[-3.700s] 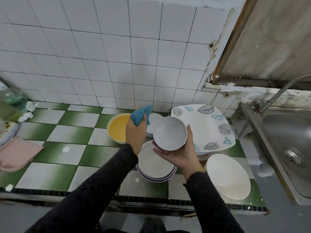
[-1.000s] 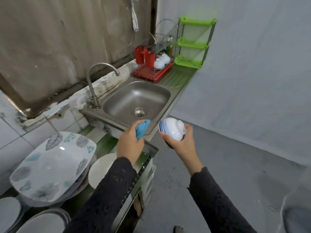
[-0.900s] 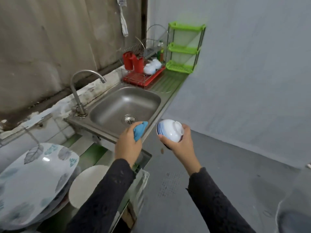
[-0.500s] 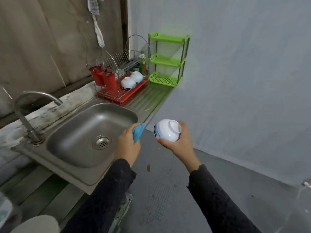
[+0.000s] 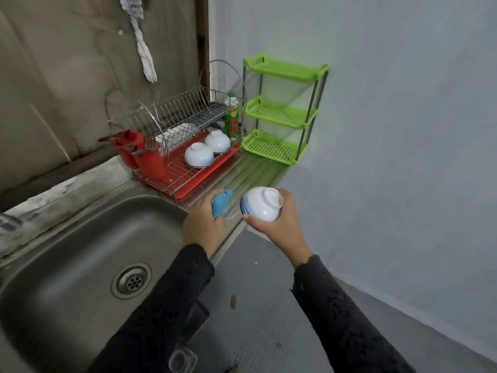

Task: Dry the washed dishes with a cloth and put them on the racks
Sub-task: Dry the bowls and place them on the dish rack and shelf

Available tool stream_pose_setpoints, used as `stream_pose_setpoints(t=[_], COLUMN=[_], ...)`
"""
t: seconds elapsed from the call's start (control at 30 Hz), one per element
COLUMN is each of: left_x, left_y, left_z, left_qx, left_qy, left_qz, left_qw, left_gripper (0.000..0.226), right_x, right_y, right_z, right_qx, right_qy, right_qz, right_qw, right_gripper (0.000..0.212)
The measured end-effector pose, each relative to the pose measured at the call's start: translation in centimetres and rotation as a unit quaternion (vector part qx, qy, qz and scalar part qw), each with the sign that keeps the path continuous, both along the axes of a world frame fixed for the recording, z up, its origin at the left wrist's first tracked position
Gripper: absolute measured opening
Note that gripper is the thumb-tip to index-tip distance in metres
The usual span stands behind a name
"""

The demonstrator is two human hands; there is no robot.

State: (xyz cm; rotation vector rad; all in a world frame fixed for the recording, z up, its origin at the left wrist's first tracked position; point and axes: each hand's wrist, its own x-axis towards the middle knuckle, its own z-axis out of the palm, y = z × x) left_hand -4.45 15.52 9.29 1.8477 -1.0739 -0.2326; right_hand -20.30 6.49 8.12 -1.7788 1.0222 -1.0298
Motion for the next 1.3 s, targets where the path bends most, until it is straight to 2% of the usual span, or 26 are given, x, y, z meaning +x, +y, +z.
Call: stream_pose_setpoints(t=[0.17,0.37,0.47,0.57,0.63,0.77,0.93,1.1,1.2,1.3], left_x=[2.7,5.2,5.9,5.9,6.0,6.9,7.8,9.2,10.2,11.2], left_y=[-6.8,-9.8,-9.8,-9.8,-9.6,-8.6,-6.4,-5.4,-5.0,-4.8], left_z=[0.2,-2.0,-2.9,-3.5,-3.6,-4.3,-5.1,-4.8,-5.0,-5.1], left_qx=[-0.013,0.009,-0.002,-0.012,0.001,0.015,0.048,0.060,0.071,0.080], left_qy=[0.021,0.039,0.061,0.070,0.063,0.004,-0.022,-0.002,0.000,0.001], left_qz=[0.001,0.049,0.123,0.200,0.241,0.315,0.403,0.427,0.426,0.423], left_qw=[1.000,0.998,0.991,0.977,0.969,0.949,0.913,0.902,0.902,0.902], left_gripper=[0.057,0.060,0.056,0.056,0.052,0.051,0.054,0.050,0.050,0.047], right_x=[2.8,6.7,9.6,12.8,14.7,19.5,24.7,27.7,29.6,31.7], right_y=[-7.8,-14.2,-16.6,-18.2,-18.8,-20.0,-19.3,-18.1,-17.9,-18.1], right_z=[0.4,-2.0,-3.2,-3.9,-3.9,-2.9,-2.9,-3.8,-4.4,-4.4], right_qx=[0.005,0.046,0.076,0.090,0.095,0.075,0.057,0.009,-0.049,-0.102], right_qy=[-0.007,0.005,0.026,0.050,0.050,0.049,0.104,0.136,0.164,0.206], right_qz=[0.019,0.061,0.119,0.191,0.224,0.295,0.379,0.379,0.351,0.343], right_qw=[1.000,0.997,0.990,0.976,0.969,0.951,0.918,0.915,0.920,0.911], right_gripper=[0.080,0.079,0.083,0.104,0.108,0.105,0.101,0.101,0.102,0.103])
